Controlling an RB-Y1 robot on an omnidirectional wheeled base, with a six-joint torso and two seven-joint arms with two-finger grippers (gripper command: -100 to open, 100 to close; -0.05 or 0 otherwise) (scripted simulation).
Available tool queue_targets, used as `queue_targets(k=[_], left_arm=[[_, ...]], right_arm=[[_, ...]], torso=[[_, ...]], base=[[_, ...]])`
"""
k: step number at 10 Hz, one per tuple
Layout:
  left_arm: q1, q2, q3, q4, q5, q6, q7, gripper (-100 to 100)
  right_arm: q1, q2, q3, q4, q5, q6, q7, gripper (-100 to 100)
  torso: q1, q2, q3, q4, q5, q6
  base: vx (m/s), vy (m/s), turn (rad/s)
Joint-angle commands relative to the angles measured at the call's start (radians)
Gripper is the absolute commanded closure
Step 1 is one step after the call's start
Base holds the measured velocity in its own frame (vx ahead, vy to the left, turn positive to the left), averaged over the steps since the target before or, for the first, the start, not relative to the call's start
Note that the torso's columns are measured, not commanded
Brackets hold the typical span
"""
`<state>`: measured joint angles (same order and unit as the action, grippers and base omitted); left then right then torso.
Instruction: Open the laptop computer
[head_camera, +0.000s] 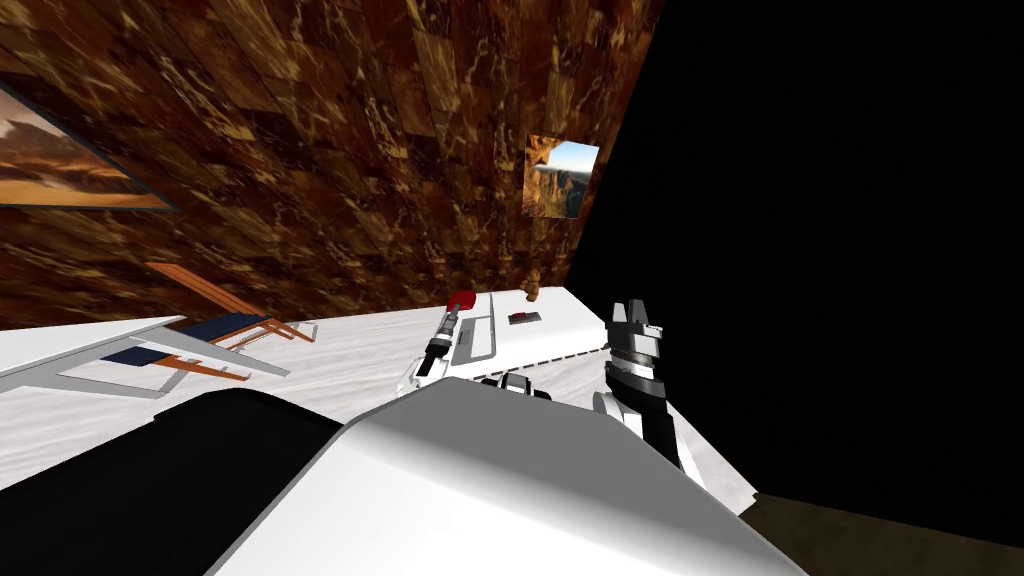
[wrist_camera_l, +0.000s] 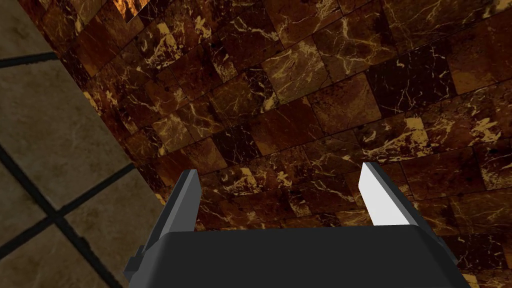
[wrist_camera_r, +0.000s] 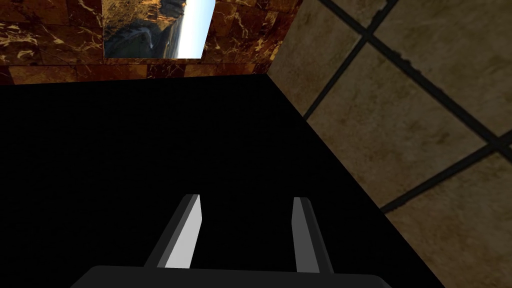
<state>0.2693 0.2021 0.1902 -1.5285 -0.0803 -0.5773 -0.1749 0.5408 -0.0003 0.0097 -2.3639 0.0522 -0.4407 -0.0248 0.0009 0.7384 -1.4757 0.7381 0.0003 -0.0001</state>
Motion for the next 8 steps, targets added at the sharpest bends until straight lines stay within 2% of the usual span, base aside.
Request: queue_targets(k=[1,3,4,8], left_arm=[[-0.021,-0.007,0.012,0.067,-0.004,-0.001,-0.008,-100],[-0.047,-0.011,0.031,0.148,-0.006,-0.010,-0.016,-100],[-0.047,-0.011,0.031,0.160,-0.006,-0.010,-0.016,-100],[-0.086,-0.025,0.059,0.288,-0.010,-0.023,-0.026,-100]], right_arm=[[0.000,0.000,0.000,0.000,0.000,0.000,0.000,0],[0.000,0.000,0.000,0.000,0.000,0.000,0.000,0],[0.000,0.000,0.000,0.000,0.000,0.000,0.000,0],[0.000,0.000,0.000,0.000,0.000,0.000,0.000,0]], torso=[[-0.002,-0.001,-0.001,0.000,-0.001,0.000],[0.000,-0.001,0.000,0.000,0.000,0.000],[-0.003,0.000,0.000,0.000,-0.001,0.000],[0.000,0.000,0.000,0.000,0.000,0.000]], base=[[0.043,-0.073,0.030],[0.038,-0.092,0.060],[0.044,-0.098,0.019],[0.033,-0.071,0.050]])
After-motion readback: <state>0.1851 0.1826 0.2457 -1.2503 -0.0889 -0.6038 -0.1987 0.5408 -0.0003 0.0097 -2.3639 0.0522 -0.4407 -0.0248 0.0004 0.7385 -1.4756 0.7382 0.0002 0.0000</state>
